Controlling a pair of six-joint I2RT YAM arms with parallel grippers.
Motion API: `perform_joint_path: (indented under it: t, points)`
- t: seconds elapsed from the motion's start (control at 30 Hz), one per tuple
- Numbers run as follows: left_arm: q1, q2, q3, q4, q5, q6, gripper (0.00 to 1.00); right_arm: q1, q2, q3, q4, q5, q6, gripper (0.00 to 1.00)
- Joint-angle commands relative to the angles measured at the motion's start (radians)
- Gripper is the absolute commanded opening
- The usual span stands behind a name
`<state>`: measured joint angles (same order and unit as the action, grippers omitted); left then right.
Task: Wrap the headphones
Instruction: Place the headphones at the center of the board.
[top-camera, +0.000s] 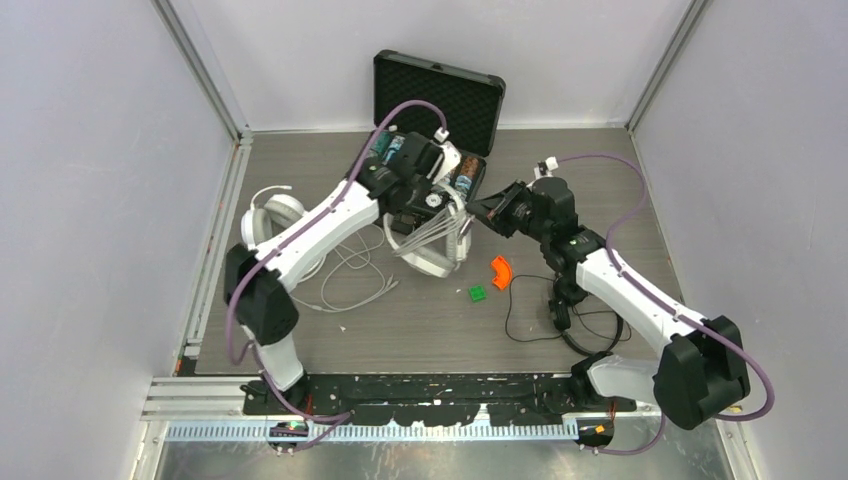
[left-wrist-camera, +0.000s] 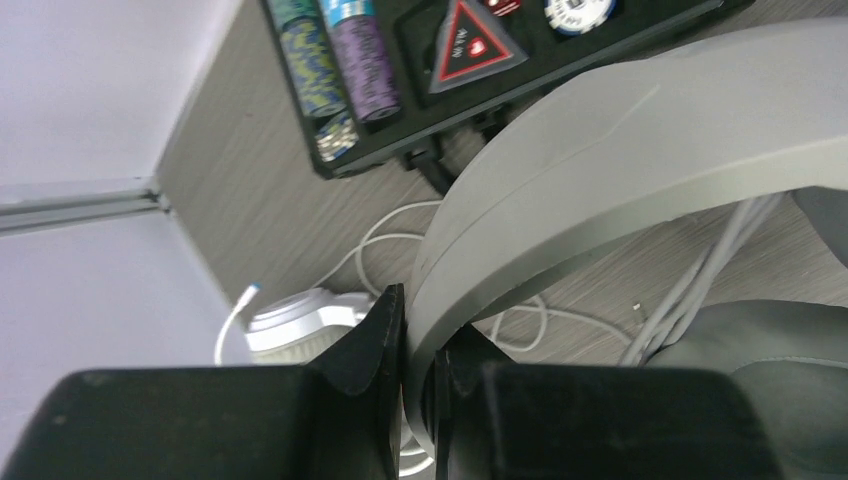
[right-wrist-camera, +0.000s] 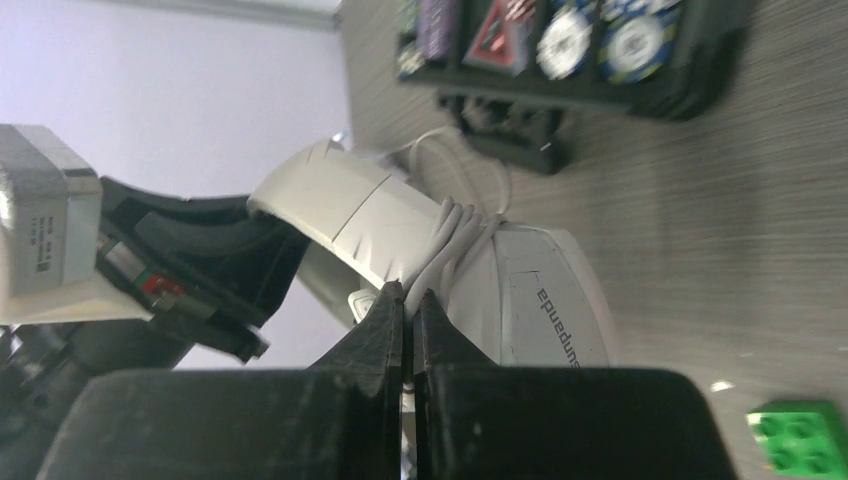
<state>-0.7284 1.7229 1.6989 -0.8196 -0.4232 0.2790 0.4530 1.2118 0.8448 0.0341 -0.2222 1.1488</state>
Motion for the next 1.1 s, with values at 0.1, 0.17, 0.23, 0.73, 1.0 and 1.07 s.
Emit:
perform_joint_path:
  t: [0.1, 0.17, 0.23, 0.73, 1.0, 1.07]
  points:
    - [-0.023, 0.205, 0.292, 0.023, 0.151, -0.271, 0.00, -0.106, 0.030, 0.065, -0.096, 0.209, -0.141, 0.01]
    - [-0.029, 0.281, 0.404, 0.033, 0.192, -0.337, 0.00, -0.140, 0.043, 0.072, -0.119, 0.256, -0.180, 0.00]
    - [-0.039, 0.356, 0.479, 0.059, 0.223, -0.379, 0.00, -0.170, 0.057, 0.075, -0.124, 0.285, -0.212, 0.00]
    - [-0.059, 0.701, 0.702, 0.472, 0.446, -0.615, 0.00, -0.434, 0.252, 0.155, -0.163, 0.252, -0.330, 0.01]
    - [-0.054, 0.802, 0.720, 0.636, 0.465, -0.697, 0.18, -0.504, 0.391, 0.196, -0.046, 0.164, -0.310, 0.05]
    - [-0.048, 0.818, 0.722, 0.673, 0.473, -0.715, 0.24, -0.506, 0.433, 0.234, -0.060, 0.161, -0.311, 0.05]
